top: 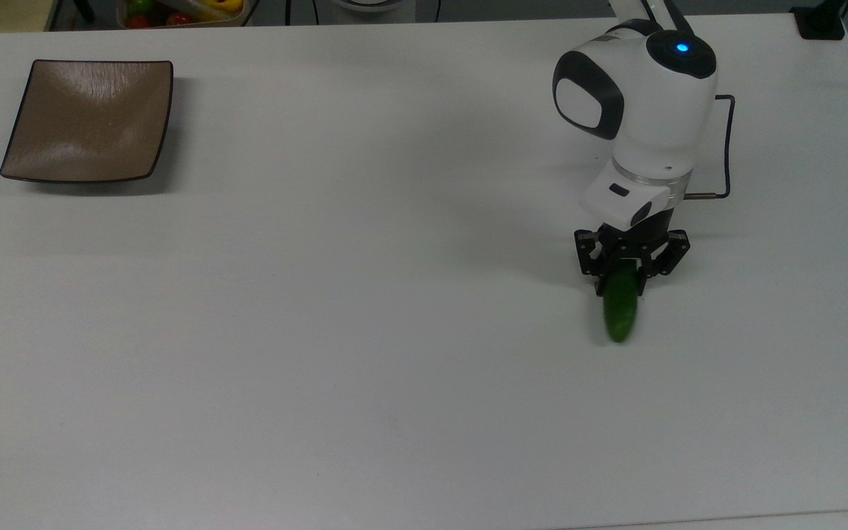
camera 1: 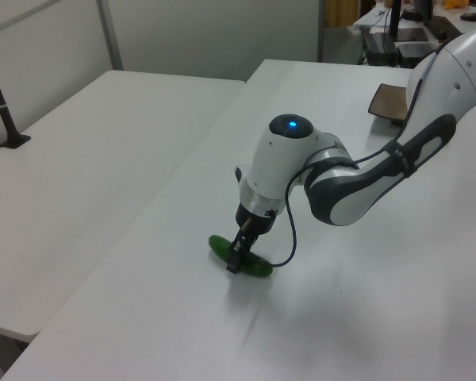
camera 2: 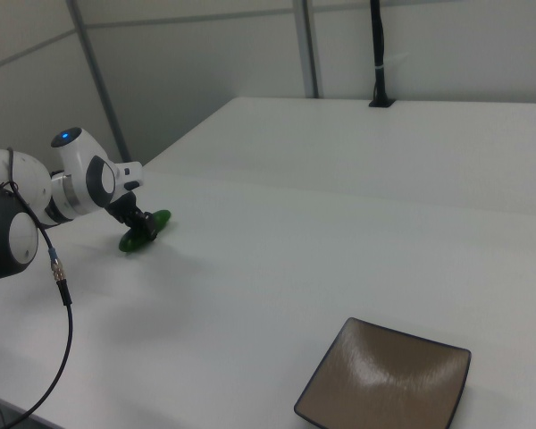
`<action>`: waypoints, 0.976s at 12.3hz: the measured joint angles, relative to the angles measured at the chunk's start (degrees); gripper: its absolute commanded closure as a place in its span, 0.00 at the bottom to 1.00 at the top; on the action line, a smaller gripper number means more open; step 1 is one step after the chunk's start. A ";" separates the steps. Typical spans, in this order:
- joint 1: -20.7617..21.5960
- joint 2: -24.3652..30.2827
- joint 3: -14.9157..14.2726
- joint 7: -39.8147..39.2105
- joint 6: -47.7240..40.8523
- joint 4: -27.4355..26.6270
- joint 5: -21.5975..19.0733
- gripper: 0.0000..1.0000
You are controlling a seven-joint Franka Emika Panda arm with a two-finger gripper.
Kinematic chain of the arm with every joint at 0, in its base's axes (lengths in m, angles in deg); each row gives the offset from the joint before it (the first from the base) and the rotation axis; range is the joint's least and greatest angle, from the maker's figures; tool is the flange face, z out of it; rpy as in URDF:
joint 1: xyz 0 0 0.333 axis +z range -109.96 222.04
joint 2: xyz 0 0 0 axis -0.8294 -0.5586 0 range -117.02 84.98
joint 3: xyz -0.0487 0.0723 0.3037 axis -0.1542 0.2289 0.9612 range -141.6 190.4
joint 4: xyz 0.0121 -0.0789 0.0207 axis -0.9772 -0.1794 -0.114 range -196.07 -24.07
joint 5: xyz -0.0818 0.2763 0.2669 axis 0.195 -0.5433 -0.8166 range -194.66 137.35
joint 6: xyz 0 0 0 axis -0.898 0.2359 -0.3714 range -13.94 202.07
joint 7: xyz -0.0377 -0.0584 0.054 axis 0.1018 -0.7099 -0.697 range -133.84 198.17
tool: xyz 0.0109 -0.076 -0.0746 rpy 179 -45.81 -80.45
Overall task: Cucumber placed on a ceramic plate
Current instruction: 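Lower the gripper around the cucumber and close on it, then lift the grasped cucumber off the table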
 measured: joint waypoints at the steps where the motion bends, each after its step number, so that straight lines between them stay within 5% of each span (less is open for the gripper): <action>1: 0.00 0.01 0.03 0.00 0.00 0.02 0.00 0.90; 6: -0.65 1.82 0.05 0.00 0.01 0.04 0.00 0.90; 12: -5.67 19.39 0.07 0.00 -5.95 -7.34 -0.42 0.90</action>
